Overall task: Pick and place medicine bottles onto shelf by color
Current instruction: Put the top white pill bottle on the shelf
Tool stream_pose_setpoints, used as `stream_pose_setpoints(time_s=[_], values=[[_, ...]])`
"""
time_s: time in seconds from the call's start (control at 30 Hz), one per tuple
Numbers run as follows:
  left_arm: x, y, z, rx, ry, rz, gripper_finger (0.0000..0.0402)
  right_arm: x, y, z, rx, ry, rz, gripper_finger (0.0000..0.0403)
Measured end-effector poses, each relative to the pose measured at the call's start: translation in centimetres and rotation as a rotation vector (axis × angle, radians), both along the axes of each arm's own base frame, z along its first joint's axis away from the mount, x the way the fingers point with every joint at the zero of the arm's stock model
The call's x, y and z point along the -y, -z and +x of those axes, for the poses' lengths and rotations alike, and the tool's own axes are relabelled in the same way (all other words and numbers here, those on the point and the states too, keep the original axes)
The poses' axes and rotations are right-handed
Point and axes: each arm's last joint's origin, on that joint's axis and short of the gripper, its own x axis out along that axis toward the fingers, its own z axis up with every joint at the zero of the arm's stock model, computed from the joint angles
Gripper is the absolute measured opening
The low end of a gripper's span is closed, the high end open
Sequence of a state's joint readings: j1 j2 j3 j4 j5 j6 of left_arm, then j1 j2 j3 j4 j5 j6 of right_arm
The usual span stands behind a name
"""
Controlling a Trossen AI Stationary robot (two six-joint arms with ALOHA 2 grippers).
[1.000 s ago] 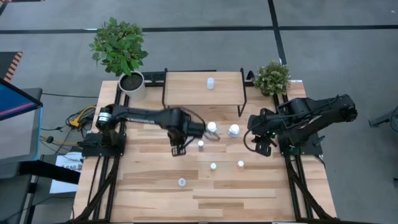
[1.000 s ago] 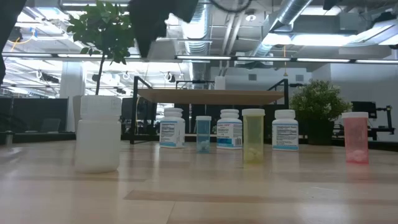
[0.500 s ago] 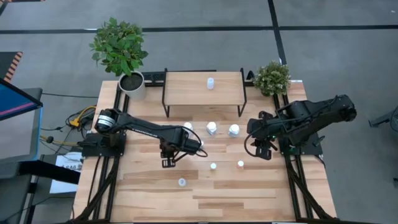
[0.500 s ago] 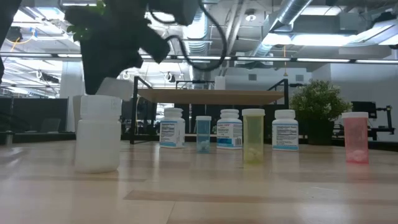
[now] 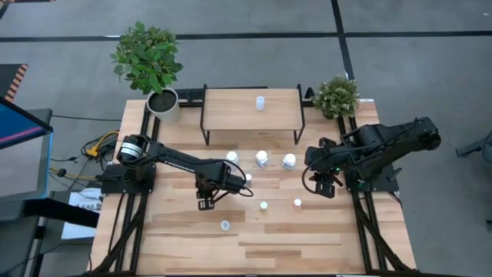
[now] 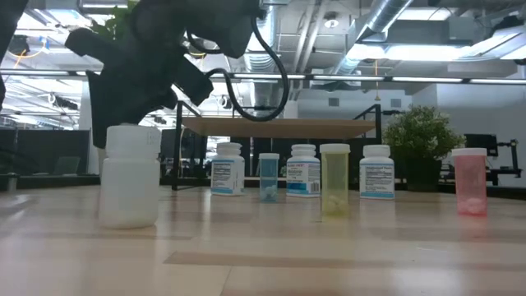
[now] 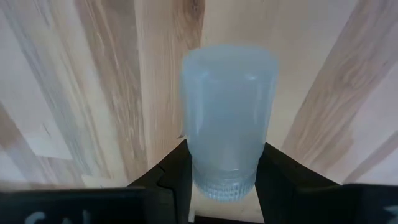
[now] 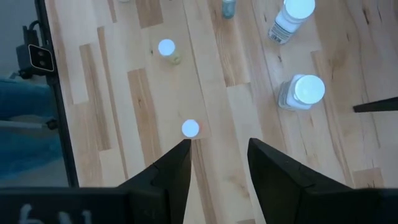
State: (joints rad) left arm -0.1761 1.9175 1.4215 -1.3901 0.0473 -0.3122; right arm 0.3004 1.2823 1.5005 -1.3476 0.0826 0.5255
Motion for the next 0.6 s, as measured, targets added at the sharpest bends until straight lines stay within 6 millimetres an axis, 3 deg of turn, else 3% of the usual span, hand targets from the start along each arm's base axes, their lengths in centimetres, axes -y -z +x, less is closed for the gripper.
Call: stream_pose_setpoints(time_s=[0.33, 0.6], values=[[-0.01, -0.01, -0.01, -0.002, 0.000, 0.000, 0.0160, 0.00, 0.00, -0.01, -0.001, 0.000, -0.001, 0.0179], [-0.02, -0.01, -0.02, -0.003, 0.002, -0.001, 0.0153, 0.00, 0.00, -0.01, -0.001, -0.001, -0.001, 0.0179]])
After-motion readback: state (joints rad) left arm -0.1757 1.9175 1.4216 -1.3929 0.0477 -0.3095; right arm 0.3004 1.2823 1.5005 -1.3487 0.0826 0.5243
